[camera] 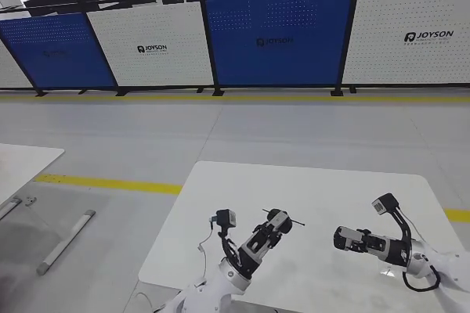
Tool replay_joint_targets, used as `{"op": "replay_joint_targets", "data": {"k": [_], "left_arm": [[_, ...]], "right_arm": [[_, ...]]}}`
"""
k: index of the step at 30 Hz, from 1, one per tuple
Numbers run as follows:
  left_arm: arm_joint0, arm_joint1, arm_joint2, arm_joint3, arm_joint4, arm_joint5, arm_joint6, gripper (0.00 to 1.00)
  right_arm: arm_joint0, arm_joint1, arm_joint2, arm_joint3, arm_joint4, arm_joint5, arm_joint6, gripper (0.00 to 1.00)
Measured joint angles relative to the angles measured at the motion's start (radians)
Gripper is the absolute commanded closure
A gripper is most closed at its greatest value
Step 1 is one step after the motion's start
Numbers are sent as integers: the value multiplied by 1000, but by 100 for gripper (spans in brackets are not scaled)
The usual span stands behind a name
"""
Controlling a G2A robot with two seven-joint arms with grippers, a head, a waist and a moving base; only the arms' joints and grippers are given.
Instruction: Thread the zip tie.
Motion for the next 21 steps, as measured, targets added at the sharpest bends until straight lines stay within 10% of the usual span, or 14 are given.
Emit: {"op": "replay_joint_targets", "data": {"k": [9,21], "left_arm": [[-127,-37,119,245,45,105,40,100],[-121,-37,110,238,49,69,44,100]], "right_arm": [[0,0,0,0,0,0,0,0],[0,0,0,0,0,0,0,0]]}}
